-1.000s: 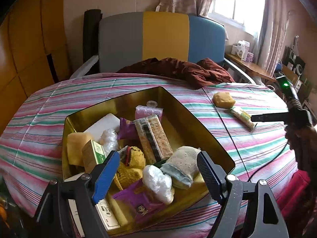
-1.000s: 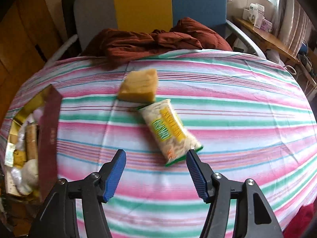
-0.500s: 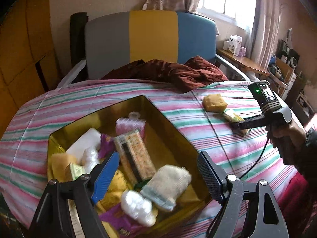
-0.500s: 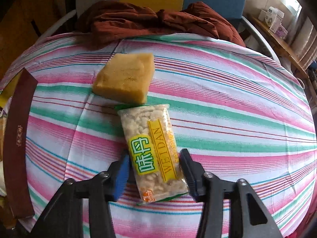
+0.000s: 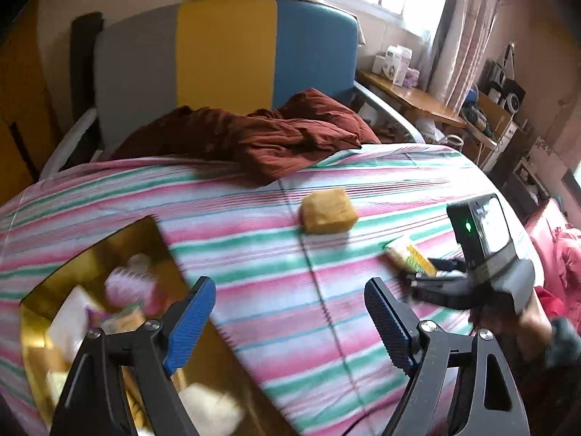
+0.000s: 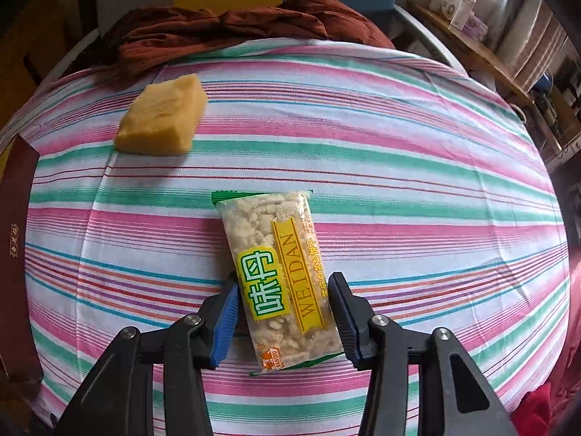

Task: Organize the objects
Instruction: 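Move right gripper to the WEIDAN cracker packet while left gripper moves to the yellow sponge, then grasp the WEIDAN cracker packet with right gripper while left gripper grasps the yellow sponge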

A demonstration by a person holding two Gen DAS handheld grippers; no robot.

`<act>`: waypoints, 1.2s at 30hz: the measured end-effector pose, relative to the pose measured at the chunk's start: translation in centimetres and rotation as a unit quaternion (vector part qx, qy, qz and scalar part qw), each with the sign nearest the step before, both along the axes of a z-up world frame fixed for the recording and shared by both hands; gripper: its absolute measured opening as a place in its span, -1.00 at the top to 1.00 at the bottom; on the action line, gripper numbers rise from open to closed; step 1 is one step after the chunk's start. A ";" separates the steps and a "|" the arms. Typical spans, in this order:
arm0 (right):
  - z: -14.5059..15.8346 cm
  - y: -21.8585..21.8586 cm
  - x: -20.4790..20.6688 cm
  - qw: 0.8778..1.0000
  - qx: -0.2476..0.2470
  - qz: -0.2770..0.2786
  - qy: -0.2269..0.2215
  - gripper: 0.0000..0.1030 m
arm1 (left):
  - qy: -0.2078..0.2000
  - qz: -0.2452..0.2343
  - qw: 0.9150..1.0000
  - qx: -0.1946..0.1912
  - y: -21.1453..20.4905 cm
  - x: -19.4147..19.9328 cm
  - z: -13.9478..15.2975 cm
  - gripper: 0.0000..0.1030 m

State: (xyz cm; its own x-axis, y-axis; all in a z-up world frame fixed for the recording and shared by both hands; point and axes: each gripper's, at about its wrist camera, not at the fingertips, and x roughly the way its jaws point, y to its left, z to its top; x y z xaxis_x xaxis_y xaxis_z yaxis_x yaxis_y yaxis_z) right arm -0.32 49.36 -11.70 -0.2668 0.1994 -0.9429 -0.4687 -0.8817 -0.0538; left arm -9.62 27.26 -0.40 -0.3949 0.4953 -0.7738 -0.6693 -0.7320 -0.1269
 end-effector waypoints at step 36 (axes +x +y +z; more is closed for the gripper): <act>-0.2 1.8 -1.6 1.000 -0.025 0.014 0.013 0.07 | -0.058 -0.007 0.995 -0.083 16.2 -8.5 -9.9 -0.21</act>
State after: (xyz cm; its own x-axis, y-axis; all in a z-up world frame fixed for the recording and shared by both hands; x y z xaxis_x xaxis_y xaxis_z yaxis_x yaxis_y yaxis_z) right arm -1.90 51.16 -11.90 -0.2968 0.1448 -0.9439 -0.4447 -0.8957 0.0024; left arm -18.15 43.43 -10.30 -0.2916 0.3621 -0.8854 -0.6673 -0.7402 -0.0829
